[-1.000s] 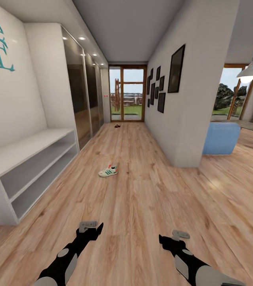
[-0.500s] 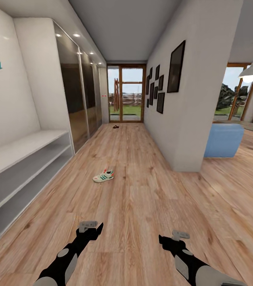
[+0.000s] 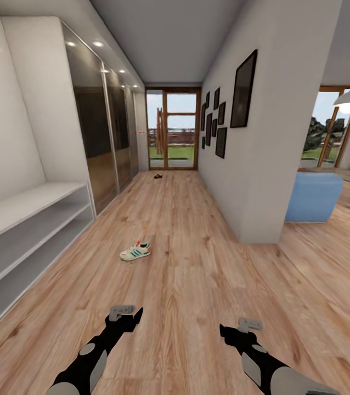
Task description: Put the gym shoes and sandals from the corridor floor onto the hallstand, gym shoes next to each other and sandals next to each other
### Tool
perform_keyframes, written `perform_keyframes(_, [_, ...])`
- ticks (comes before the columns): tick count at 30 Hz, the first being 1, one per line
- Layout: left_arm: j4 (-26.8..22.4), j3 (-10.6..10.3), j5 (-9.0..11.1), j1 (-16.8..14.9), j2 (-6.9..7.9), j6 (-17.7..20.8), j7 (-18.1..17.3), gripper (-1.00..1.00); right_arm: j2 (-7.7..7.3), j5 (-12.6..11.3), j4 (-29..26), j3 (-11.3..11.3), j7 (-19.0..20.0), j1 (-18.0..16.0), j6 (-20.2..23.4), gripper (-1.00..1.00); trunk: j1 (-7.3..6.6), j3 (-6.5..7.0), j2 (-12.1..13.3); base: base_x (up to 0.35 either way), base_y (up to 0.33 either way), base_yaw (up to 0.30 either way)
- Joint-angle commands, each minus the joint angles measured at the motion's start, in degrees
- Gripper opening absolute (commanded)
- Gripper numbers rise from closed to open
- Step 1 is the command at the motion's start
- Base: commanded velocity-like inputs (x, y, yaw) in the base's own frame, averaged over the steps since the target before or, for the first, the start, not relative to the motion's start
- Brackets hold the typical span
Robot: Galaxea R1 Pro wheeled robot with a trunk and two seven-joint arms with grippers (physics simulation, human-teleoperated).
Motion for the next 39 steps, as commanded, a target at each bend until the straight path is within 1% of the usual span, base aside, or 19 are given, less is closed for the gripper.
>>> perform_keyframes(1, [-0.01,0.49,-0.58,-0.05,-0.06,-0.21,-0.29,1.0,0.02,-0.51,0.05,-0.14,0.04,-0.03,-0.22,1.0,0.02,-0.06,-0.02,0.341,-0.138,0.0])
perform_keyframes(13, [-0.01,0.5,-0.58,-0.05,-0.06,-0.21,-0.29,1.0,0.02,-0.51,0.05,-0.14,0.02,-0.03,-0.22,1.0,0.02,-0.06,-0.02,0.342,-0.13,0.0])
perform_keyframes(39, [-0.01,0.49,-0.58,-0.05,-0.06,-0.21,-0.31,1.0,0.02,-0.6,0.05,-0.14,0.02,-0.03,-0.22,1.0,0.02,-0.06,-0.02,0.347,-0.085,0.0])
